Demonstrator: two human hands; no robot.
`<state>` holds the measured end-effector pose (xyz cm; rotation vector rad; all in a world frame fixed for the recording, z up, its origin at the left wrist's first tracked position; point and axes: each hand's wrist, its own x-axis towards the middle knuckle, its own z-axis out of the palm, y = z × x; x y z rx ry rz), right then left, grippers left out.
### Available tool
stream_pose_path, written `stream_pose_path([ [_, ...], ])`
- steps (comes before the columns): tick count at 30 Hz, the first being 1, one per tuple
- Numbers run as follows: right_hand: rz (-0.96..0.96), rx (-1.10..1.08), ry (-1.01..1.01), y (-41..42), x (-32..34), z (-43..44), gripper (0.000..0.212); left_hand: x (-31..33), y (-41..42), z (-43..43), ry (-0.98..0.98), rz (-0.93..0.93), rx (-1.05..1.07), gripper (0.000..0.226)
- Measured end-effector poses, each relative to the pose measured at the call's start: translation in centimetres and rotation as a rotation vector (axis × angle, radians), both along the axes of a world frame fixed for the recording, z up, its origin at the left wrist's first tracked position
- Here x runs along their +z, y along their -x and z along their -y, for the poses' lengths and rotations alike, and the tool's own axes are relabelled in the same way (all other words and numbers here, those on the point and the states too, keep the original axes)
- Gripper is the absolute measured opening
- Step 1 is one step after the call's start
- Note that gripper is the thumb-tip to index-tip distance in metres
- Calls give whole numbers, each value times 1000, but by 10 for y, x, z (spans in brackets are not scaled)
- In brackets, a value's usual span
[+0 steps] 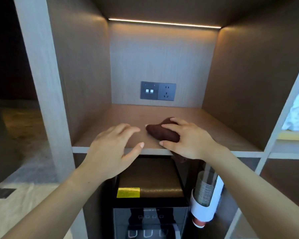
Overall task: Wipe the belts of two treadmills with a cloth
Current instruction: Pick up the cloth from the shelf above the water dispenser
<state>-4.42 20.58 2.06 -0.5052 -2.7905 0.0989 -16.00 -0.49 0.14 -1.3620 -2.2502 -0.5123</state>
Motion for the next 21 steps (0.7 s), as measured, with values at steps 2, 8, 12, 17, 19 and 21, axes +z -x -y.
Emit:
stream_pose_path([
  [2,-10,-33,-13,-2,-1,4,63,-1,3,-3,-5,25,-42,55],
  [8,-175,-49,-102,-15,-7,23,44,-4,7,-16,1,94,-161,51],
  [12,-271,-114,-134,-40,-16,33,41,-6,-2,-17,-2,100,-206,53],
  [17,-370,-153,-92,-96,-26,38,40,-6,-43,-32,-22,85,-331,54],
  [19,-425,-184,-54,-129,-33,37,38,-8,-68,-46,-35,85,-407,52],
  [21,-470,-250,-12,-169,-44,35,37,-13,-100,-61,-45,93,-506,48],
])
